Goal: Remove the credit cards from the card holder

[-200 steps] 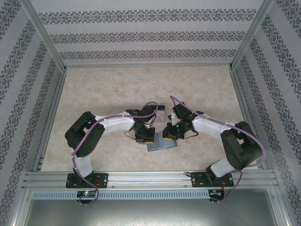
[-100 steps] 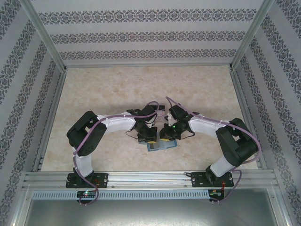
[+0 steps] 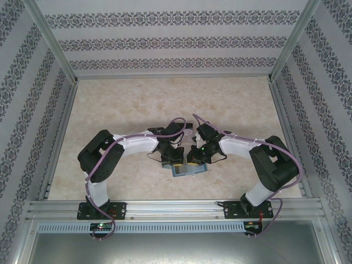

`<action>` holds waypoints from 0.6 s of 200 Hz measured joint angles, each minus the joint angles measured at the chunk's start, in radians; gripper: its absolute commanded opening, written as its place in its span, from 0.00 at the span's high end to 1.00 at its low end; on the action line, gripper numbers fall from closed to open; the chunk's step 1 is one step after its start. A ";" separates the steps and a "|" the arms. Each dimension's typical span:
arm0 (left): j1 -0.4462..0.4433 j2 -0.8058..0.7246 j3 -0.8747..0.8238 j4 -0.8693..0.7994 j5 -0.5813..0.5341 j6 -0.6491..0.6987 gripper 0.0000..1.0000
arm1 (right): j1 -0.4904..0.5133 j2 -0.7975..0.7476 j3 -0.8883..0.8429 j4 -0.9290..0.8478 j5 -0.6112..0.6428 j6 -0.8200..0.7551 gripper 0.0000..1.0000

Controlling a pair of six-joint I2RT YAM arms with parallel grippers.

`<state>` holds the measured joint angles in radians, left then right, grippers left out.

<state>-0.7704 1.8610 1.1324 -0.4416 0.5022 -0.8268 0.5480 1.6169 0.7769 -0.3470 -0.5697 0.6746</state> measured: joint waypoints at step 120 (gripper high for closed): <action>0.000 -0.042 -0.001 -0.080 -0.129 0.001 0.97 | 0.000 0.016 0.010 -0.027 0.031 -0.027 0.91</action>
<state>-0.7704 1.8191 1.1316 -0.5220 0.3737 -0.8261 0.5480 1.6329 0.7864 -0.3740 -0.5388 0.6479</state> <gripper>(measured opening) 0.043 0.086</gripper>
